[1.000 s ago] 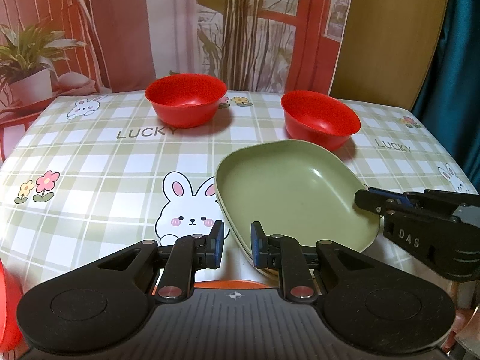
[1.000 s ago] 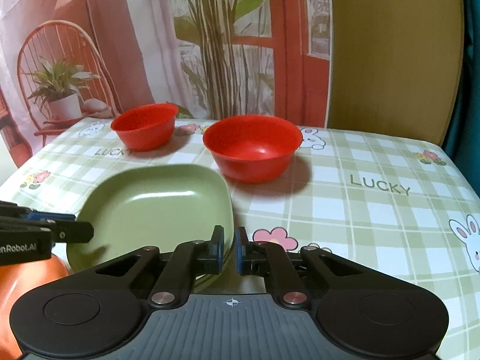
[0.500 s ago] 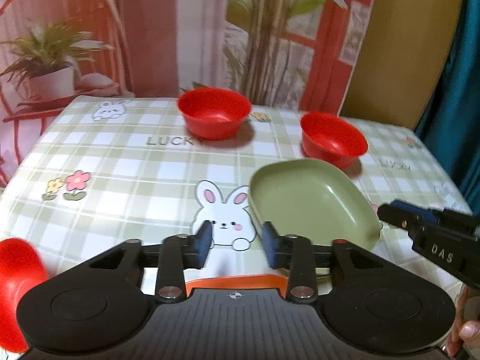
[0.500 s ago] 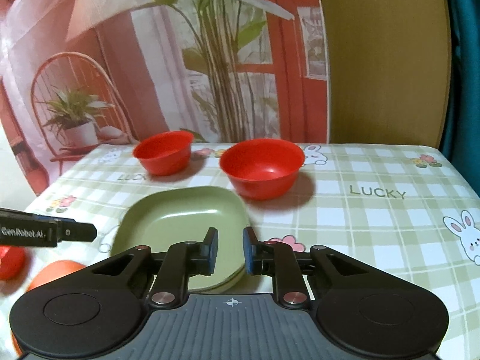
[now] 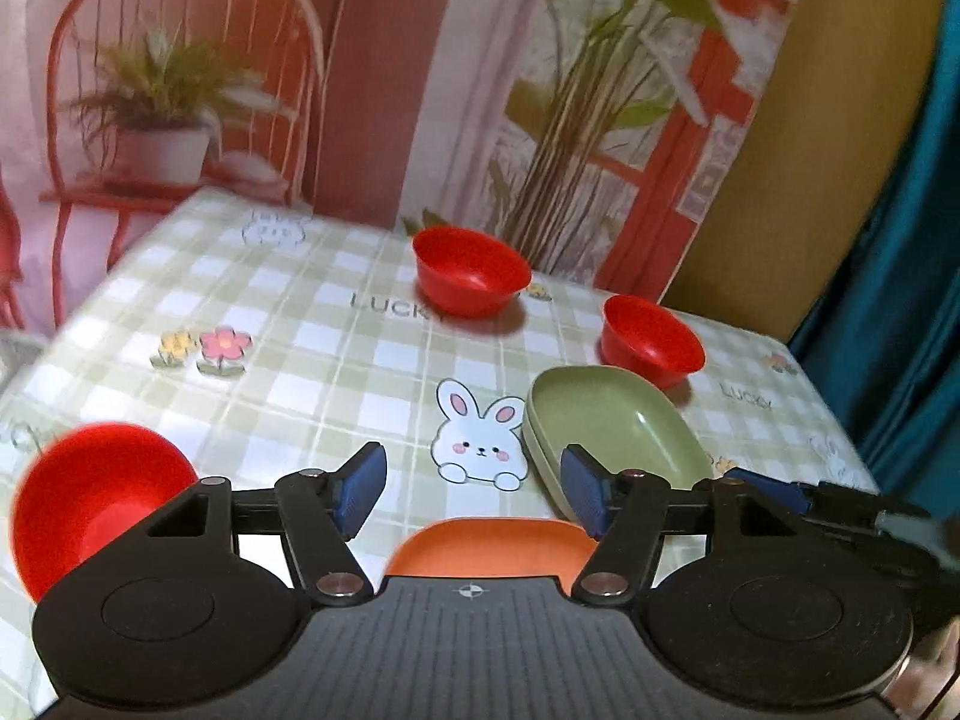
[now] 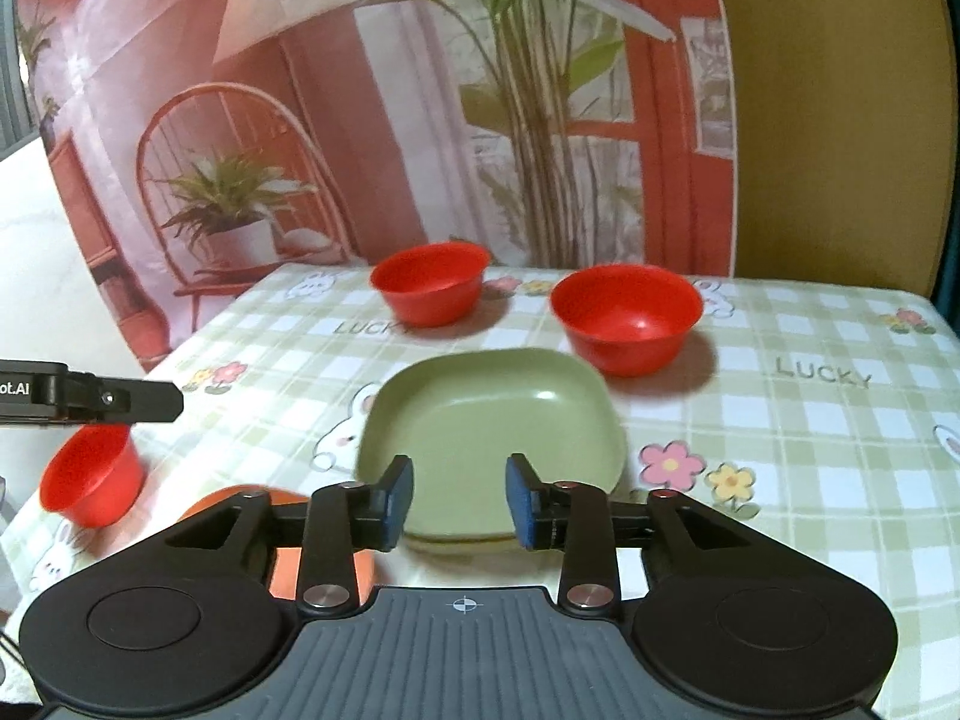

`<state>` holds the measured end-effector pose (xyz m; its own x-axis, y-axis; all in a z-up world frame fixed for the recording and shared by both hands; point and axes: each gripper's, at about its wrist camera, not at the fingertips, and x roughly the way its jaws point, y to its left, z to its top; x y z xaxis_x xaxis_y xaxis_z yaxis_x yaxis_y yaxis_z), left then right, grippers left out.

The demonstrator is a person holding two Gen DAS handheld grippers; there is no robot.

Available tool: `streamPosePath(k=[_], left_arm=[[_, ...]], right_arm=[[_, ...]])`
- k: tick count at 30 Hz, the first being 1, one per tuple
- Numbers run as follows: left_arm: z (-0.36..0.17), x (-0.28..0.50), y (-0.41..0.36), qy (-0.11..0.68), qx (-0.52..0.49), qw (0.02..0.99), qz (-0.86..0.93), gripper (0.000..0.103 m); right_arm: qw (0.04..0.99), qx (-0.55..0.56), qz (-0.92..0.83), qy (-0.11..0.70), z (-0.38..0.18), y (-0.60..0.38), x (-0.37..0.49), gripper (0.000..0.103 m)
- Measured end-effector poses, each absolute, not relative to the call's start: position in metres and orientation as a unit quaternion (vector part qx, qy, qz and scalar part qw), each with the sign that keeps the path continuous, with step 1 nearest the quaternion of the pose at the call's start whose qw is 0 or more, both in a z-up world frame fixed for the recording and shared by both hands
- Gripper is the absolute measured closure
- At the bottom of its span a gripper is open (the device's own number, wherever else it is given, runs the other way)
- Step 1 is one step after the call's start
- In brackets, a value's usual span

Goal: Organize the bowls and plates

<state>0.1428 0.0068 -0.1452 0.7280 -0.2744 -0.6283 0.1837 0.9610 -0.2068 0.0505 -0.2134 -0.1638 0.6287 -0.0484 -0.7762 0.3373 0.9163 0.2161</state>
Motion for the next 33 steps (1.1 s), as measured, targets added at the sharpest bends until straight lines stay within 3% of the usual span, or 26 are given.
streamPosePath(k=[11,33], left_arm=[[-0.157,0.119,0.003,0.367,0.005,0.923,-0.115,0.039],[-0.183,0.108,0.016,0.406,-0.025,0.906,-0.119,0.041]], right_arm=[[0.878,0.161,-0.094,0.440,-0.164,-0.182,0.047,0.061],[0.851,0.147,-0.070,0.499,-0.184,-0.148,0.049,0.058]])
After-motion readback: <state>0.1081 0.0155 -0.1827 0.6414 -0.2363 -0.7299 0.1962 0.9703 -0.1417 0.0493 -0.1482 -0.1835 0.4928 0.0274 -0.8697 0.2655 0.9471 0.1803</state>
